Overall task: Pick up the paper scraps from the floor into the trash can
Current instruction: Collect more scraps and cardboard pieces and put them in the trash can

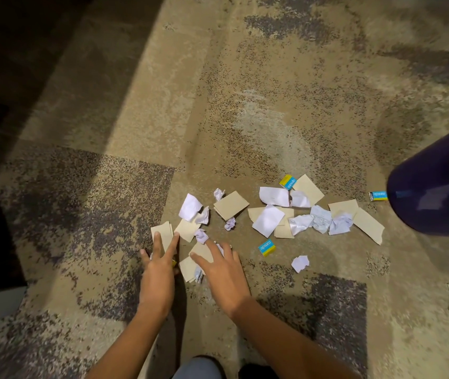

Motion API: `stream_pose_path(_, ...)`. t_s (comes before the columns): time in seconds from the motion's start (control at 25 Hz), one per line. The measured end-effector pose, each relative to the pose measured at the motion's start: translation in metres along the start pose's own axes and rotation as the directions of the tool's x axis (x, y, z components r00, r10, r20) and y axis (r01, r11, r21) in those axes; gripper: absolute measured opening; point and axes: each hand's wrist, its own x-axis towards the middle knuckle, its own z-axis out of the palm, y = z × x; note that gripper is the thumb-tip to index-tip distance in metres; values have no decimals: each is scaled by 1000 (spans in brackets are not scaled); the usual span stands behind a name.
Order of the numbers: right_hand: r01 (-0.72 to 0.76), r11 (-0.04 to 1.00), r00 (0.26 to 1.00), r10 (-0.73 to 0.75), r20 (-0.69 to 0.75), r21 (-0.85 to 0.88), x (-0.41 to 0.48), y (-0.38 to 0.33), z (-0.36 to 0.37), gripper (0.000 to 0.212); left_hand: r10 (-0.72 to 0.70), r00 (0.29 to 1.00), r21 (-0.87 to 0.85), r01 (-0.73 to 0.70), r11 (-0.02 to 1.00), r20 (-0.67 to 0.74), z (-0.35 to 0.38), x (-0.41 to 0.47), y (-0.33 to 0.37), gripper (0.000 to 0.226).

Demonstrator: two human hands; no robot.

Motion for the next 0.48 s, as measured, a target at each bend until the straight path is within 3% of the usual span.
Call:
stream_pose_path(0.24, -47, 949, 999, 52, -8, 313, -6, 2, 0, 74, 4, 969, -129, -37, 991, -248, 1, 2, -8, 39)
stream_pose_path(0.48, -256, 741, 952, 305, 27, 620, -10, 3, -9, 42, -245, 925, -376, 125, 918, -290, -15, -8, -10, 23)
